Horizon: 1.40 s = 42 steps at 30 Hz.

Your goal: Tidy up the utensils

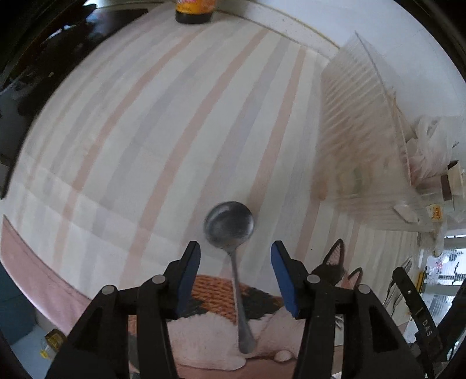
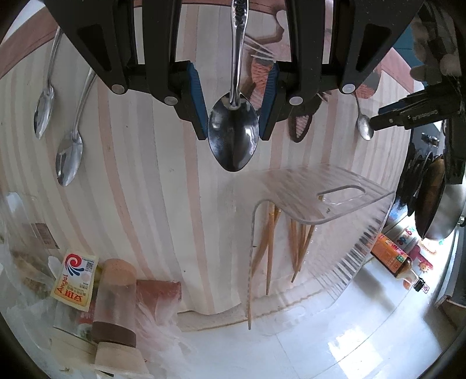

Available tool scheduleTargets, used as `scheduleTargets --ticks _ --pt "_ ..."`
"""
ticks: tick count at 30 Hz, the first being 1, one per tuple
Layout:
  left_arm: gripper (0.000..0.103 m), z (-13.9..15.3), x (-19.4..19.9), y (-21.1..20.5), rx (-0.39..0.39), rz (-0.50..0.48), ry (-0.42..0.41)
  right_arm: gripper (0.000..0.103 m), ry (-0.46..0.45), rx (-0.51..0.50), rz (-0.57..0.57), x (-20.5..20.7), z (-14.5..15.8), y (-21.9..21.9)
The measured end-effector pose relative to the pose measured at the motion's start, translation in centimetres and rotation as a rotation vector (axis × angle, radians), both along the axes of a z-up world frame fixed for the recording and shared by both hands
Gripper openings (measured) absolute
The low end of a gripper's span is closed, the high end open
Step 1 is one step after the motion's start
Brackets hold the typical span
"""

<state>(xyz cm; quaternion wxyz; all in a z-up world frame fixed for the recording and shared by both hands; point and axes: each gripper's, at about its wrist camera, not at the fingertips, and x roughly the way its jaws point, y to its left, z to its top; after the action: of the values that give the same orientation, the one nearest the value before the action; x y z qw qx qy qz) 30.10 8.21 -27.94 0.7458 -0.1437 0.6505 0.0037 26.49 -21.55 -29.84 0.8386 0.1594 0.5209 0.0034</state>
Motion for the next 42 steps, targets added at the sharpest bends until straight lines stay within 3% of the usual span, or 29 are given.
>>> scheduleTargets --ticks 3,7,10,17,18,19,23,27,30,31,32,33,37,40,42 --pt "0.047 -1.5 0.4 -1.2 0.06 -0.029 0.028 0.037 0.003 -0.008 0.0 0.0 -0.1 0.0" --pt "0.048 -1.6 1.2 -3.3 0.17 -0.079 -0.008 0.037 0.007 -0.015 -0.002 0.2 -0.2 0.0" --pt "0.036 -1.5 1.7 -4.6 0.231 -0.137 -0.034 0.037 0.006 -0.016 -0.009 0.2 -0.2 -0.1" --pt "0.034 -0.8 1.1 -3.8 0.212 -0.142 -0.043 0.037 -0.004 -0.012 -0.035 0.1 0.1 -1.2" --pt "0.03 -0.8 0.8 -4.0 0.212 -0.145 -0.047 0.037 -0.006 -0.011 -0.037 0.0 0.1 -1.3" --pt "0.001 -0.4 0.8 -3.2 0.203 -0.15 -0.046 0.037 -0.008 -0.01 -0.039 0.0 0.2 -1.4" --pt "0.001 1.0 0.2 -2.5 0.192 -0.162 -0.061 0.037 -0.013 -0.001 -0.04 -0.3 0.3 -1.7" --pt "0.002 1.5 0.2 -0.5 0.134 -0.129 -0.064 0.037 -0.02 0.0 -0.031 -0.2 0.6 -1.4" --pt "0.01 0.7 1.0 0.8 0.08 -0.092 -0.042 0.037 -0.022 0.002 -0.024 -0.2 0.9 -1.2" --pt "0.025 0.4 1.3 1.0 0.068 -0.092 -0.039 0.037 -0.022 0.001 -0.021 -0.1 1.0 -1.1" --pt "0.047 0.2 1.6 0.9 0.075 -0.098 -0.039 0.037 -0.022 0.0 -0.019 0.0 1.0 -1.1" --pt "0.054 -0.2 1.9 1.1 0.083 -0.103 -0.038 0.037 -0.022 0.001 -0.019 0.0 1.0 -1.1" --pt "0.053 -0.8 3.2 0.3 0.134 -0.138 -0.06 0.037 -0.016 0.0 -0.028 -0.1 0.9 -1.2" --pt "0.035 -0.6 4.0 -0.4 0.177 -0.176 -0.08 0.037 -0.01 -0.001 -0.035 -0.1 0.6 -1.5" --pt "0.03 -0.5 4.4 -0.8 0.183 -0.199 -0.084 0.037 -0.006 -0.002 -0.044 -0.2 0.4 -1.8"
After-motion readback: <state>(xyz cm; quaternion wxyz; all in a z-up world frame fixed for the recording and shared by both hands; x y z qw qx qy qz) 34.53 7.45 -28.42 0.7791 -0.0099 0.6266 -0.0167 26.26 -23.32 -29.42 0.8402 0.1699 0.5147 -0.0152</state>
